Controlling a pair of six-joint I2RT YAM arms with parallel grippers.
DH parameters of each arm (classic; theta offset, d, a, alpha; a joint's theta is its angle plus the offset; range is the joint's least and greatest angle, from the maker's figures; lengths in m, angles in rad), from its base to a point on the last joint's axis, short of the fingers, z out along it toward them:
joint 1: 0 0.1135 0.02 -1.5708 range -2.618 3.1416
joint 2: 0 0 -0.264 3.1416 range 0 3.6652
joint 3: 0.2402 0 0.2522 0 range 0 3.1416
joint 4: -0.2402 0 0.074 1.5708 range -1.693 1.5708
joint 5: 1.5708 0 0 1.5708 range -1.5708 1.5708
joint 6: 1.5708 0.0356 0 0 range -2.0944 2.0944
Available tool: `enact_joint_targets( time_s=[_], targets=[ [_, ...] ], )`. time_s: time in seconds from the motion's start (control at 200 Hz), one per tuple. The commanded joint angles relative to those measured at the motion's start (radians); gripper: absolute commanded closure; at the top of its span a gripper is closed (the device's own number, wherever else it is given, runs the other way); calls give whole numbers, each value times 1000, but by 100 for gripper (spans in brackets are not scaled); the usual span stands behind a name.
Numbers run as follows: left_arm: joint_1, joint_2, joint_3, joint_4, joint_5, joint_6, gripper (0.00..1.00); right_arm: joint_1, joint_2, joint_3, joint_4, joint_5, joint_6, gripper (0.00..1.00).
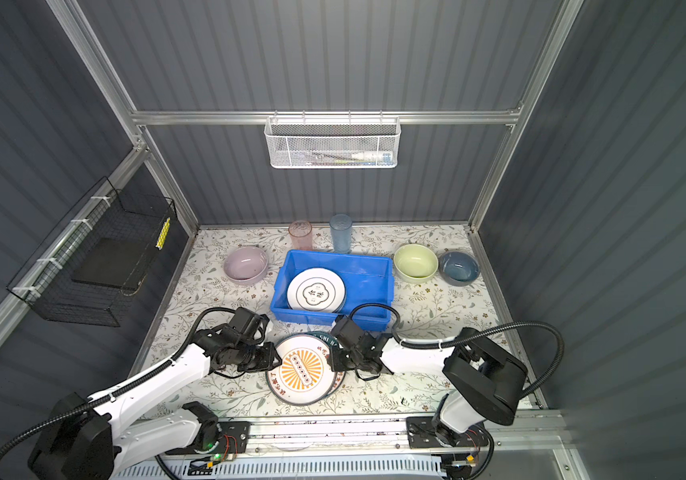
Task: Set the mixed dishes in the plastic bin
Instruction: 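Pinch the top sunburst plate rim with the right gripper and tilt it up, then lift the sunburst plate with the right gripper while left gripper steadies it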
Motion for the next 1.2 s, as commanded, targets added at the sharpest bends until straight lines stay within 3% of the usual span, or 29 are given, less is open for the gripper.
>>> enact_joint_targets(
  time_s=[0.0,0.235,0.45,0.585,0.72,0.831,1.121,1.191],
  targets=[
    [-15,-25,46,-5,32,14,66,27,32,43,24,-19,-4,71],
    [-12,-50,77,-65,12,0,66,32,61,77,20,-17,-7,70],
    [-12,-79,104,-91,21,-6,72,33,60,80,10,1,-4,68],
    [-12,-78,111,-93,35,-4,79,33,50,80,9,14,-4,65],
    [-12,-77,113,-96,38,1,95,33,27,66,1,18,-9,62],
    [-12,-73,116,-93,41,2,96,32,-7,52,-12,33,-19,61],
    [-12,-72,167,-74,90,19,100,31,-177,19,-69,44,-52,40],
    [-11,-74,190,-57,154,24,100,24,-235,14,-105,51,-58,37]
  ],
)
